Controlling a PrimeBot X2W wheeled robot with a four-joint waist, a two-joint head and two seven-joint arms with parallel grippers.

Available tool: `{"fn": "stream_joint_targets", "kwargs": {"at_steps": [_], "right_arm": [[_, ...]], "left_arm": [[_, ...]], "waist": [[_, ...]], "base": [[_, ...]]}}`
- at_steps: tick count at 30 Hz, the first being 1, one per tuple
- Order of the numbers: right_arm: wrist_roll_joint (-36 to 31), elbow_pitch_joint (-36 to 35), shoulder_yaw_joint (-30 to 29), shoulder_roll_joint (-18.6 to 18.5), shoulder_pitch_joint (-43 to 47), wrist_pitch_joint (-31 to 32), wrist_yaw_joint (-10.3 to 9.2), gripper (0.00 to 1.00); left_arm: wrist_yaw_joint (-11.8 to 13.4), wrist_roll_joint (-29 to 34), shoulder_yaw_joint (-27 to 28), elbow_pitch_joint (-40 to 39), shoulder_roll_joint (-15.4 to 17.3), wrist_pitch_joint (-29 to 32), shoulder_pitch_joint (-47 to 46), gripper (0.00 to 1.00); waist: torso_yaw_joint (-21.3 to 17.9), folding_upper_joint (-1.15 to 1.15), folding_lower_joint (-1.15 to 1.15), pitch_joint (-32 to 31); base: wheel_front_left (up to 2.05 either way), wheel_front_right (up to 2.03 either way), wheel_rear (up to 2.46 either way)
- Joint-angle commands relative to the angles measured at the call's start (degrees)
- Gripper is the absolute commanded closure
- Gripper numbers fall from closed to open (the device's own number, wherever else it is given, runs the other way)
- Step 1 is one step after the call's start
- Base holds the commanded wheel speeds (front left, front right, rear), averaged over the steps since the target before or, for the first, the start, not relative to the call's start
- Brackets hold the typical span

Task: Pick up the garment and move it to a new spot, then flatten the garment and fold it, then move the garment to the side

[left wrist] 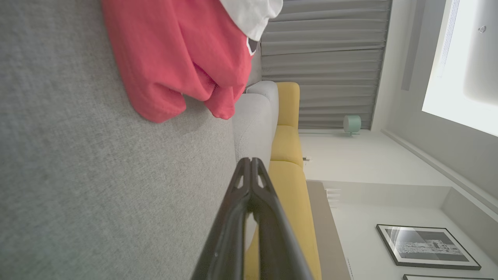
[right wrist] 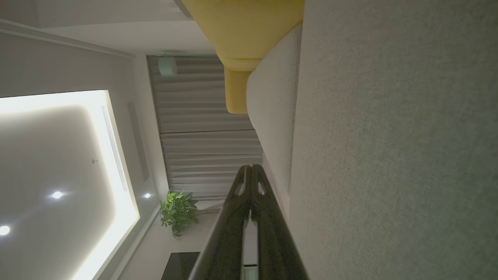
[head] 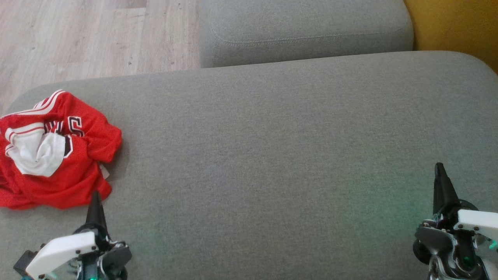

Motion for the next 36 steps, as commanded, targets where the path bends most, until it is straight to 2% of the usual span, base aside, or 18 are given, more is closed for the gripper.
{"fn": "stream_joint_targets", "kwargs": {"at_steps": [1,11,12,16,23,36], "right_arm": [[0.4,-1.8,1.2,-0.2,-2.9,0.2,-0.04,1.0],[0.4,-1.8,1.2,-0.2,-2.9,0.2,-0.04,1.0],[0.0,0.0,0.0,0.0,0.0,0.0,0.0,0.0],[0.0,2.7,0.2,0.1,1.5,0.0,0.0,0.0],[-1.4,2.0,1.2,0.1,1.3,-1.2,0.0,0.0],[-12.6,0.9,2.6,0.1,1.1,-3.3,-0.01,0.0]], "left_arm": [[-0.4,-0.3,2.2,-2.1,0.3,0.4,-2.8,1.0],[-0.4,-0.3,2.2,-2.1,0.3,0.4,-2.8,1.0],[0.0,0.0,0.0,0.0,0.0,0.0,0.0,0.0],[0.0,0.0,-0.4,2.6,-0.1,-0.1,1.4,0.0],[0.4,1.6,-0.8,2.0,-0.1,-1.3,1.5,0.0],[2.0,12.5,-2.7,0.2,0.3,-3.3,1.7,0.0]], "waist": [[0.0,0.0,0.0,0.0],[0.0,0.0,0.0,0.0],[0.0,0.0,0.0,0.0],[0.0,0.0,0.0,0.0],[0.0,0.0,0.0,0.0],[0.1,0.0,0.0,-0.1]], "base": [[0.0,0.0,0.0],[0.0,0.0,0.0],[0.0,0.0,0.0],[0.0,0.0,0.0],[0.0,0.0,0.0],[0.0,0.0,0.0]]}}
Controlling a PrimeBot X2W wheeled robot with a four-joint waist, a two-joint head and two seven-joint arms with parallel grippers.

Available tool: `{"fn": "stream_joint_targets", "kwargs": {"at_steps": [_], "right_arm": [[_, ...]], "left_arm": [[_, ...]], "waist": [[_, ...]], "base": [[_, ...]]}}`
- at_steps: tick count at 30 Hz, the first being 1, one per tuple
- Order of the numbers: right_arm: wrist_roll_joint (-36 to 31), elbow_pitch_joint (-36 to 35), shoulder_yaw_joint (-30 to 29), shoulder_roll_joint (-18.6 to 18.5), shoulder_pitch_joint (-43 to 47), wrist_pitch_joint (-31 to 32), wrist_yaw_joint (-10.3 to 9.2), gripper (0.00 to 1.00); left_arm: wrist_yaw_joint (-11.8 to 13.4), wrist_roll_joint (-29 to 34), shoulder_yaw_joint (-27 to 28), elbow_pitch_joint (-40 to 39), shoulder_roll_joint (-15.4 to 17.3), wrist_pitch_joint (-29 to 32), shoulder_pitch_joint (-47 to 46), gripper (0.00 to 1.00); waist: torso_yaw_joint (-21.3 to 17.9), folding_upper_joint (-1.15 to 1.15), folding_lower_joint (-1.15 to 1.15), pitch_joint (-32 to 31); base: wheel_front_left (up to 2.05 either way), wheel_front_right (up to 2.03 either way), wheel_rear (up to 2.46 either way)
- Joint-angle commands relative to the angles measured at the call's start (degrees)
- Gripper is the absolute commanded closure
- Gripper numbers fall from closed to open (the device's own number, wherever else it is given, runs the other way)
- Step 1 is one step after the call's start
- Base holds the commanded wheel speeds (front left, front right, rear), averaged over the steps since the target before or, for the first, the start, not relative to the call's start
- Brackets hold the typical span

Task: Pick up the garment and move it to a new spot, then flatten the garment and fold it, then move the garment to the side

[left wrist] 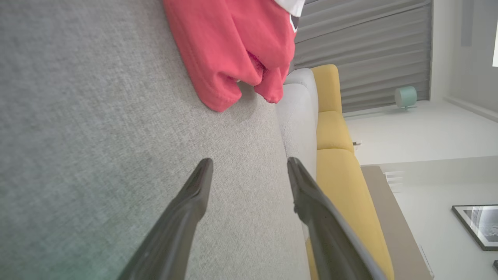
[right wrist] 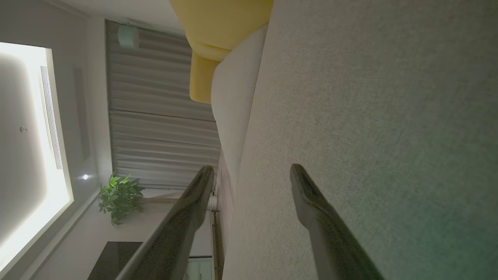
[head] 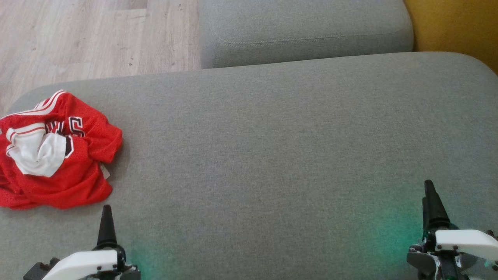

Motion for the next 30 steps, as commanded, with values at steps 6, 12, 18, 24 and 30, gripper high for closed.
{"fn": "stream_joint_targets", "kwargs": {"at_steps": [6,12,18,24,30], "right_arm": [[-5.2,-2.6,1.1,-0.2,-2.7,-1.4,-0.01,0.0],[-9.6,-3.0,1.9,-0.2,-2.7,-2.1,-0.01,0.0],[-14.4,-3.3,3.1,-0.3,-2.8,-2.8,-0.01,0.0],[-18.5,-3.7,3.9,-0.3,-2.8,-3.6,-0.02,0.0],[-22.6,-4.1,4.5,-0.3,-2.8,-4.4,-0.02,0.0]], "left_arm": [[0.7,5.8,-1.0,-2.9,0.8,-1.4,-1.8,0.0],[1.2,10.3,-1.8,-3.8,1.0,-2.4,-1.5,0.0],[1.9,15.5,-2.7,-4.5,1.2,-3.6,-1.3,0.0],[2.4,19.9,-3.5,-4.8,1.4,-4.6,-1.1,0.0],[2.9,24.4,-4.4,-4.9,1.7,-5.6,-1.1,0.0]], "waist": [[0.1,0.0,0.0,-0.1],[0.1,0.0,0.0,-0.1],[0.1,0.0,0.0,-0.2],[0.2,0.0,0.0,-0.3],[0.3,0.0,0.0,-0.2]], "base": [[0.0,0.0,0.0],[0.0,0.0,0.0],[0.0,0.0,0.0],[0.0,0.0,0.0],[0.0,0.0,0.0]]}}
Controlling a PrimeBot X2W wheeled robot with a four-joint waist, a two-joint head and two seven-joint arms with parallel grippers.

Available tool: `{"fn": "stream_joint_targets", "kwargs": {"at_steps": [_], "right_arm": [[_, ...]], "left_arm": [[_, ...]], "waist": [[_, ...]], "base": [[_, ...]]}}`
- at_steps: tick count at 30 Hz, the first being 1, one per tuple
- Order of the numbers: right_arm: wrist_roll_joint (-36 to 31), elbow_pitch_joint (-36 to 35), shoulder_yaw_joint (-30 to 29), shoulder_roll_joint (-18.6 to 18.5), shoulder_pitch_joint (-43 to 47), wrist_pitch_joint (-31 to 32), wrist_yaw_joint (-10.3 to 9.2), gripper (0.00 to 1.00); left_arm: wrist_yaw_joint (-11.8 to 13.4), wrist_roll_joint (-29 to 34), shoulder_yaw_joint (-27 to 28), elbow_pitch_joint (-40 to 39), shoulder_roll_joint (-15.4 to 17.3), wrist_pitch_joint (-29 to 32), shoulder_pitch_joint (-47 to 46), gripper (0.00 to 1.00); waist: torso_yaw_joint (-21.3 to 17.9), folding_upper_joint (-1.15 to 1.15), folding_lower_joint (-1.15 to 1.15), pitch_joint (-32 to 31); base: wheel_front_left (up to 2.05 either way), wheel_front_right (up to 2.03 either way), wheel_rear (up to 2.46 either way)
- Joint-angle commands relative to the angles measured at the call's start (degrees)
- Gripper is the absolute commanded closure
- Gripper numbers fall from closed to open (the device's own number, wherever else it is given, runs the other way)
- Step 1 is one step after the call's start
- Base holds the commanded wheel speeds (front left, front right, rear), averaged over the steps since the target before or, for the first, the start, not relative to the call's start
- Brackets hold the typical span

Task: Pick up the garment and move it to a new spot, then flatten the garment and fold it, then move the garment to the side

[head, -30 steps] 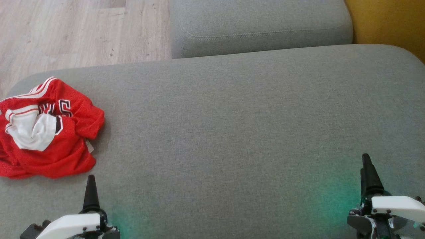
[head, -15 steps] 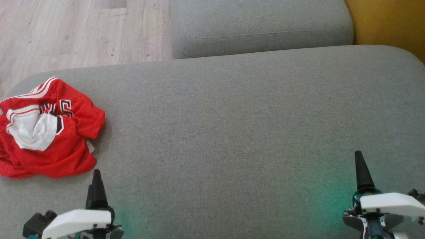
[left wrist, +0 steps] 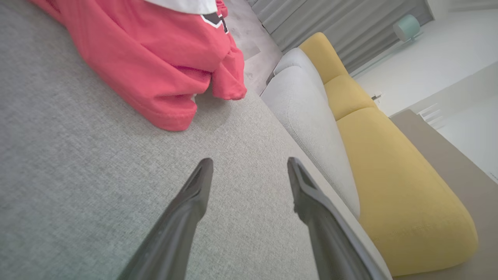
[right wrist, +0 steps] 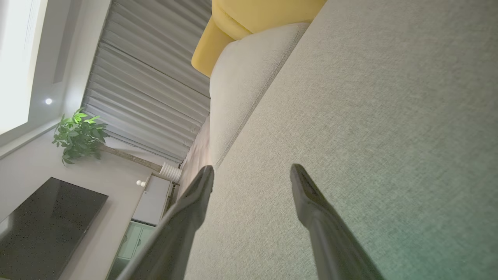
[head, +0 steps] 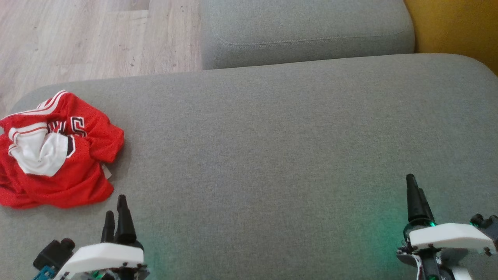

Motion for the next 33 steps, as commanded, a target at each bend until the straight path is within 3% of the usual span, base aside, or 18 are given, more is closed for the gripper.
{"fn": "stream_joint_targets", "kwargs": {"at_steps": [1,33], "right_arm": [[-2.3,-2.4,1.1,-0.3,-2.8,-0.9,-0.02,0.0],[-22.7,-4.7,4.2,-0.4,-2.7,-2.9,-0.03,0.0]], "left_arm": [[0.4,2.6,0.1,-2.3,1.1,-1.0,-1.2,0.0],[4.2,23.9,-2.7,-3.3,2.4,-6.1,-0.4,0.0]], "waist": [[0.0,0.0,0.0,0.0],[0.2,0.0,0.0,-0.3]], "base": [[0.0,0.0,0.0],[0.0,0.0,0.0]]}}
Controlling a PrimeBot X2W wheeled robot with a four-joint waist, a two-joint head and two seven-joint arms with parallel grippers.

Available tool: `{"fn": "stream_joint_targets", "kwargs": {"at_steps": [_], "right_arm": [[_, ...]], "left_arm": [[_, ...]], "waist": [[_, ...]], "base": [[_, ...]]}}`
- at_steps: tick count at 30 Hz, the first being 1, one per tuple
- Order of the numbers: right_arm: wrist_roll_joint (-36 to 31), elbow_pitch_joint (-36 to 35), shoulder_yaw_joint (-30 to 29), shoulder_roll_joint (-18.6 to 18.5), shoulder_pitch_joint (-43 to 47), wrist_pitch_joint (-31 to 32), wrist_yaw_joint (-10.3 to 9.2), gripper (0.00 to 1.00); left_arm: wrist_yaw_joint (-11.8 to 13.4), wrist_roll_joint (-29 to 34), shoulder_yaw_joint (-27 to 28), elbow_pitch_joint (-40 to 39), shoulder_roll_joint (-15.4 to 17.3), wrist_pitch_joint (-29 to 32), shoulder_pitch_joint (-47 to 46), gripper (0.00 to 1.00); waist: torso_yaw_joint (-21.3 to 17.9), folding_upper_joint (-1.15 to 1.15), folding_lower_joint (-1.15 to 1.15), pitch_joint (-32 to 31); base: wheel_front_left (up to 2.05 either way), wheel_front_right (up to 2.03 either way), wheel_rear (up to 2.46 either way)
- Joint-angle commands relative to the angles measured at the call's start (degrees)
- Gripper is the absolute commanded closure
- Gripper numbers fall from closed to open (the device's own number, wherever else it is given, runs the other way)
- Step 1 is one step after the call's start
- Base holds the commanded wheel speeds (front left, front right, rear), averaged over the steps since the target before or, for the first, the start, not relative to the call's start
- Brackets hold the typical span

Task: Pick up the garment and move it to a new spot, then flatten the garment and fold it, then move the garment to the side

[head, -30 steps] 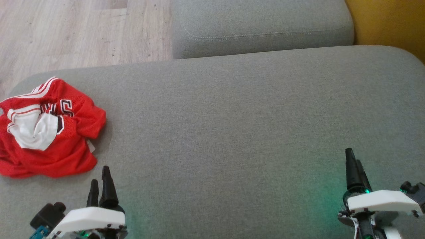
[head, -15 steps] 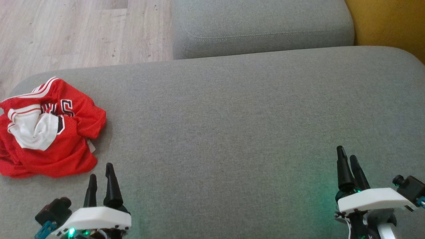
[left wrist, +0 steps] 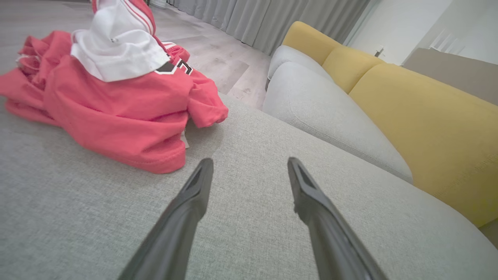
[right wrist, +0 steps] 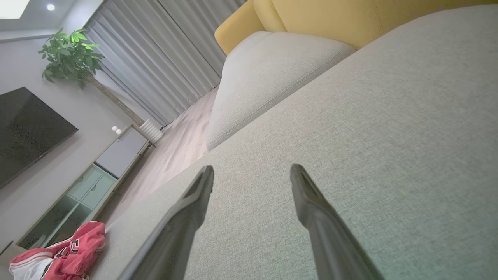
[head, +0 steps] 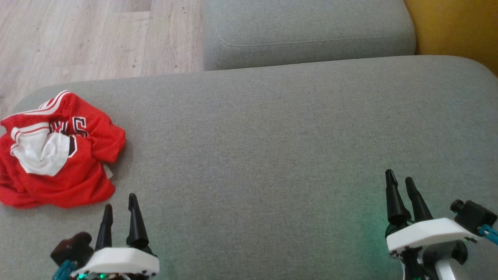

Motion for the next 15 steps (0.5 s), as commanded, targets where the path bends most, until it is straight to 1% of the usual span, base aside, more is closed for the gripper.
{"fn": "stream_joint_targets", "kwargs": {"at_steps": [1,15], "right_arm": [[-1.7,-2.4,1.1,-0.4,-2.7,-0.7,-0.03,0.0],[-10.7,-3.1,2.6,-0.4,-2.5,-2.3,-0.03,0.0]], "left_arm": [[0.3,1.8,0.8,-2.1,0.9,-0.8,-1.5,0.0],[1.7,10.8,0.0,-2.3,1.1,-3.1,-1.2,0.0]], "waist": [[0.0,0.0,0.0,0.0],[0.2,0.0,0.0,-0.4]], "base": [[0.0,0.0,0.0],[0.0,0.0,0.0]]}}
